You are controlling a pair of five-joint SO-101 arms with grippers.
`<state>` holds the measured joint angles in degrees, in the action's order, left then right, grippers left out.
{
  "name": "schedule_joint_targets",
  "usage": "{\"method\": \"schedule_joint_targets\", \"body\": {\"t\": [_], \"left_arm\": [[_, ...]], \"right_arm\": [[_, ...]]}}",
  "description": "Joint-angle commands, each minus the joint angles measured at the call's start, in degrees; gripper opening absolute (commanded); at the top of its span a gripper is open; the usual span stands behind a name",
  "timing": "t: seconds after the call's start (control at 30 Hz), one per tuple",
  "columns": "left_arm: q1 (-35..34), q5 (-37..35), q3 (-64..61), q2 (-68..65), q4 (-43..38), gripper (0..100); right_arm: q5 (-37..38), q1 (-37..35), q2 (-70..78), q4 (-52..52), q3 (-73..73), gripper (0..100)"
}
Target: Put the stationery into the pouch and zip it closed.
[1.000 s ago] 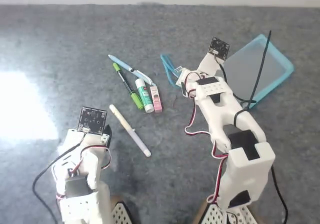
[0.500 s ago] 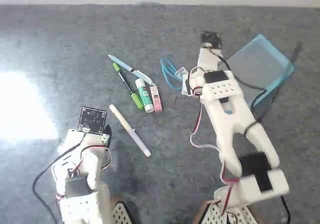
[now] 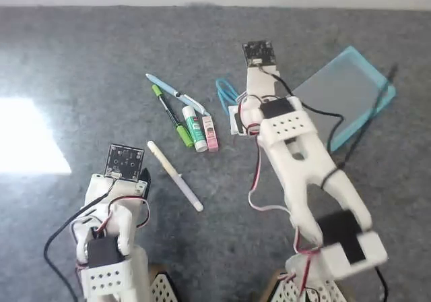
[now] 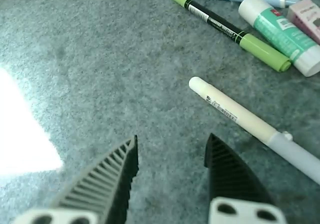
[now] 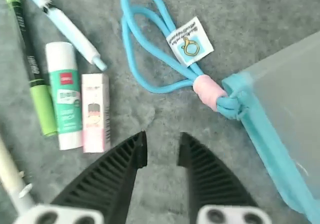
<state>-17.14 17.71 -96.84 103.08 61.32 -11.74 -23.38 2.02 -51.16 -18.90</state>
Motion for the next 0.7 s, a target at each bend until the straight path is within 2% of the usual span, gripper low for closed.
{"method": "schedule_joint_targets", "body": {"t": [0.0, 0.3, 0.5, 0.67], "left_arm": [[0.2, -0.4, 0.5, 0.8, -1.1, 20], [0.2, -0.4, 0.5, 0.8, -1.3, 20], [0.2, -0.4, 0.5, 0.8, -1.2, 20], [0.2, -0.4, 0.5, 0.8, -1.2, 20]], "right_arm": [[-0.9, -0.1, 4.5, 3.2, 4.5, 24.6], [-1.2, 3.3, 16.6, 2.0, 17.4, 22.6], [-1.3, 3.8, 21.1, 2.4, 21.5, 22.1], [-1.3, 8.4, 22.3, 2.4, 22.0, 22.1]]}}
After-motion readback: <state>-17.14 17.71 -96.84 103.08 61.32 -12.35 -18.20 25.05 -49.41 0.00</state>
